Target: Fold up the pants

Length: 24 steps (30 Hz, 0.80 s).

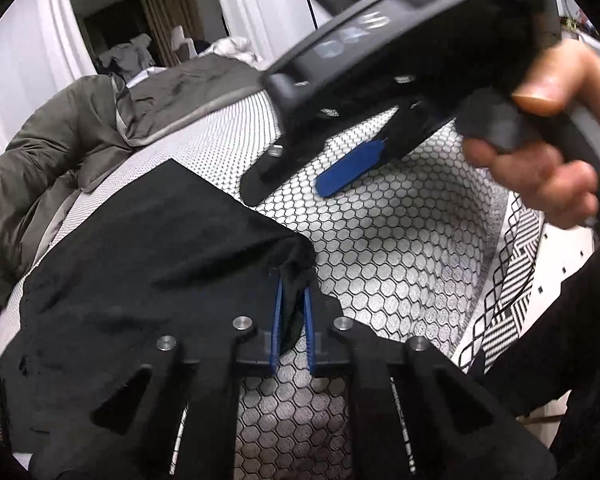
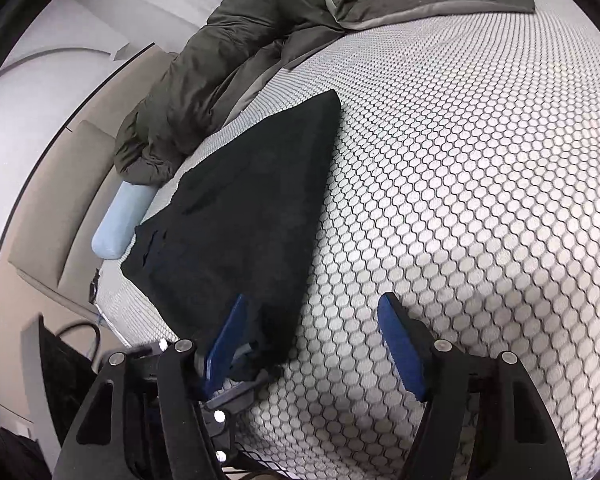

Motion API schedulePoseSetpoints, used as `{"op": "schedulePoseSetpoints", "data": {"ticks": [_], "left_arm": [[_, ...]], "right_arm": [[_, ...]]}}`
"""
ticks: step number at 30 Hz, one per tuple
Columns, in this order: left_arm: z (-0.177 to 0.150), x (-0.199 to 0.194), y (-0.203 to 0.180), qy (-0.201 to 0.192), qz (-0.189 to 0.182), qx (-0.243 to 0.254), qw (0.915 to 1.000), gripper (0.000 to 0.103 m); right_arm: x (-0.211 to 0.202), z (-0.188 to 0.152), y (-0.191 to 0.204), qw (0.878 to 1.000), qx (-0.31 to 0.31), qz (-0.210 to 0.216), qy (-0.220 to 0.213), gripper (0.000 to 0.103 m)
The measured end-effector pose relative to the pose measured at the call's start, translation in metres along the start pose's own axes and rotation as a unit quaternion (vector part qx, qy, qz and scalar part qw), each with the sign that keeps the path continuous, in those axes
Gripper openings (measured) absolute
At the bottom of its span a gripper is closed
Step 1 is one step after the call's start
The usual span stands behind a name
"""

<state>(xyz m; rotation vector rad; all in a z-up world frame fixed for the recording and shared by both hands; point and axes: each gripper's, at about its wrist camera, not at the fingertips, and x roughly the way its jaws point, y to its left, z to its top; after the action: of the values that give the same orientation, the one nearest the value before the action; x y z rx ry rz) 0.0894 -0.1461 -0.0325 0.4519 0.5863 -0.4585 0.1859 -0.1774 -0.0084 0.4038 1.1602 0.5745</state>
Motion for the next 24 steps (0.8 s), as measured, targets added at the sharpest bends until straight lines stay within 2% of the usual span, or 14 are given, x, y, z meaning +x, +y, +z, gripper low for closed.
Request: {"op": "schedulePoseSetpoints", "data": {"ticks": [2, 4, 5, 6, 9, 11, 13, 14, 15, 17, 19, 21, 23, 24], "left_arm": [[-0.006, 0.0, -0.008, -0.01, 0.01, 0.019, 0.9997, 0.005], [-0.013, 0.0, -0.015, -0.007, 0.012, 0.029, 0.9995, 0.005], [-0.014, -0.001, -0.018, -0.005, 0.012, 0.032, 0.9994, 0.005], [-0.016, 0.0, -0.02, -0.004, 0.011, 0.033, 0.9994, 0.004], [-0.017, 0.002, -0.022, 0.001, 0.009, 0.04, 0.9992, 0.004], [-0.02, 0.001, -0.024, 0.004, 0.006, 0.045, 0.999, 0.004], [-0.021, 0.002, -0.024, 0.003, 0.01, 0.05, 0.9987, 0.004], [-0.022, 0.001, -0.025, 0.003, 0.01, 0.047, 0.9988, 0.004], [-0.022, -0.001, -0.026, 0.002, 0.011, 0.046, 0.9989, 0.004], [-0.021, -0.005, -0.025, -0.002, 0.011, 0.043, 0.999, 0.004], [-0.019, -0.007, -0.022, -0.005, 0.013, 0.04, 0.9991, 0.004], [-0.017, -0.011, -0.023, -0.012, 0.018, 0.043, 0.9988, 0.004], [-0.017, -0.015, -0.025, -0.023, 0.025, 0.048, 0.9983, 0.004], [-0.016, -0.018, -0.024, -0.03, 0.03, 0.049, 0.9979, 0.004]], "right_arm": [[0.008, 0.01, -0.001, 1.0, 0.011, 0.012, 0.006, 0.068], [0.023, 0.021, 0.0, 0.999, 0.011, 0.026, 0.018, 0.031], [0.032, 0.026, 0.0, 0.999, 0.011, 0.029, 0.024, 0.022], [0.041, 0.032, -0.002, 0.999, 0.013, 0.032, 0.029, 0.01], [0.047, 0.043, -0.008, 0.999, 0.03, 0.034, 0.01, 0.008], [0.043, 0.051, -0.005, 0.999, 0.032, 0.025, -0.032, 0.001], [0.039, 0.06, -0.003, 0.997, 0.036, -0.004, -0.071, 0.001], [0.035, 0.064, -0.005, 0.996, 0.043, -0.025, -0.075, 0.001], [0.034, 0.064, -0.005, 0.997, 0.046, -0.023, -0.064, 0.001], [0.032, 0.061, -0.002, 0.999, 0.042, -0.006, -0.03, 0.014], [0.024, 0.046, 0.003, 1.0, 0.022, 0.007, 0.0, 0.05], [0.026, 0.026, 0.006, 0.999, 0.005, 0.027, 0.033, 0.057], [0.028, 0.01, 0.01, 0.998, -0.01, 0.042, 0.054, 0.05], [0.03, 0.006, 0.014, 0.997, -0.029, 0.05, 0.051, 0.027]]}}
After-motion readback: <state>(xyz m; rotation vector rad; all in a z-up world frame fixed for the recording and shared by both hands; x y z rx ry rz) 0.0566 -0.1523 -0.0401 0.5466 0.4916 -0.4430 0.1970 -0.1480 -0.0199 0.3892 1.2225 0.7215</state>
